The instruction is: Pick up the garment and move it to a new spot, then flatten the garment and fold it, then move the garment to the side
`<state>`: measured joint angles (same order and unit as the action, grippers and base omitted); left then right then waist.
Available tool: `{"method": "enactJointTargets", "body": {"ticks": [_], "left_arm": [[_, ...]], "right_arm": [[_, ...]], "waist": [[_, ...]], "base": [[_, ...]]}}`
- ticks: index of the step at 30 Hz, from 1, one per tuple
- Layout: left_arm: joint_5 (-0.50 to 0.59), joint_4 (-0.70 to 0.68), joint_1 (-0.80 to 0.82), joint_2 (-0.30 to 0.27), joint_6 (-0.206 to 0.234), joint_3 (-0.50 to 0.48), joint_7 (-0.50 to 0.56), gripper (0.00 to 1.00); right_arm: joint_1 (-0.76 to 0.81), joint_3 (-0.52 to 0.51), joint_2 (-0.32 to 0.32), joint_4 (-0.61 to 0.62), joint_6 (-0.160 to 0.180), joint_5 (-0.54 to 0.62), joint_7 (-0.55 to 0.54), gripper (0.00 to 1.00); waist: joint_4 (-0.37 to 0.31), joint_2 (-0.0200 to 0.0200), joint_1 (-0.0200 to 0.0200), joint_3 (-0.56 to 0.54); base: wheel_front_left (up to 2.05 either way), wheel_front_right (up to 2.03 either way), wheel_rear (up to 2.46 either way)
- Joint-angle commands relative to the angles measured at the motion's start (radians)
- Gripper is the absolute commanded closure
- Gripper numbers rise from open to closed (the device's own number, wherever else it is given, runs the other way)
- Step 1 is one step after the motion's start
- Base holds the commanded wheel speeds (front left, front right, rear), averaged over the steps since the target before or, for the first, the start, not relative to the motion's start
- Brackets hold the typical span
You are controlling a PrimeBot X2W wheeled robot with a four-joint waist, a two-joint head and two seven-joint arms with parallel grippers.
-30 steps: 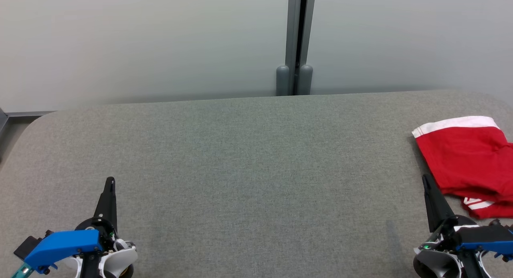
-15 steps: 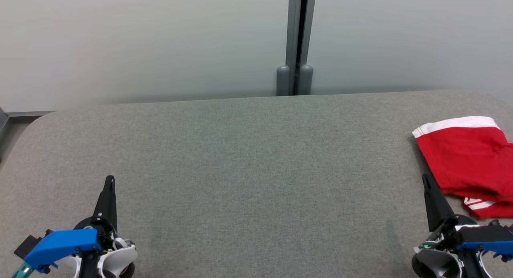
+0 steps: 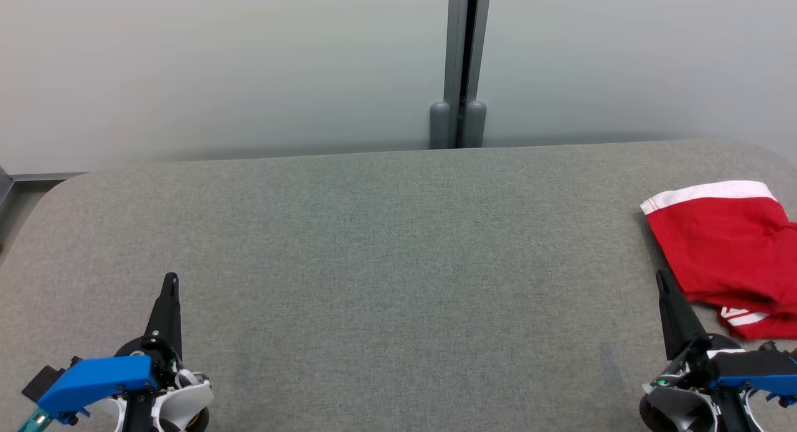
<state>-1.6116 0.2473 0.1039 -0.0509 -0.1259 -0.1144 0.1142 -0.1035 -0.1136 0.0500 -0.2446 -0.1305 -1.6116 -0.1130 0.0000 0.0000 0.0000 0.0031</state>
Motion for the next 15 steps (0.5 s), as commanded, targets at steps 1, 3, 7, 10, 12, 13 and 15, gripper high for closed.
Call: {"method": "enactJointTargets", "body": {"ticks": [1,3,7,10,12,13,15], "left_arm": [[-0.002,-0.004,0.010,0.002,-0.009,-0.002,0.004,1.00],[-0.002,-0.004,0.010,0.002,-0.009,-0.002,0.004,1.00],[-0.002,-0.004,0.010,0.002,-0.009,-0.002,0.004,1.00],[-0.002,-0.004,0.010,0.002,-0.009,-0.002,0.004,1.00],[-0.002,-0.004,0.010,0.002,-0.009,-0.002,0.003,1.00],[-0.002,-0.004,0.010,0.002,-0.009,-0.002,0.003,1.00],[-0.002,-0.004,0.010,0.002,-0.009,-0.002,0.003,1.00]], "right_arm": [[-0.010,-0.002,-0.001,-0.002,0.000,-0.002,-0.003,1.00],[-0.010,-0.002,-0.001,-0.002,0.000,-0.002,-0.003,1.00],[-0.010,-0.002,-0.001,-0.002,0.000,-0.002,-0.003,1.00],[-0.010,-0.002,-0.001,-0.002,0.000,-0.002,-0.003,1.00],[-0.010,-0.002,-0.001,-0.002,0.000,-0.002,-0.003,1.00],[-0.010,-0.002,-0.001,-0.002,0.000,-0.002,-0.003,1.00],[-0.010,-0.002,-0.001,-0.002,0.000,-0.002,-0.003,1.00]], "waist": [[0.000,0.0000,0.0000,0.000],[0.000,0.0000,0.0000,0.000],[0.000,0.0000,0.0000,0.000],[0.000,0.0000,0.0000,0.000],[0.000,0.0000,0.0000,0.000],[0.000,0.0000,0.0000,0.000],[0.000,0.0000,0.0000,0.000]], "base": [[0.00,0.00,0.00],[0.00,0.00,0.00],[0.00,0.00,0.00],[0.00,0.00,0.00],[0.00,0.00,0.00],[0.00,0.00,0.00],[0.00,0.00,0.00]]}}
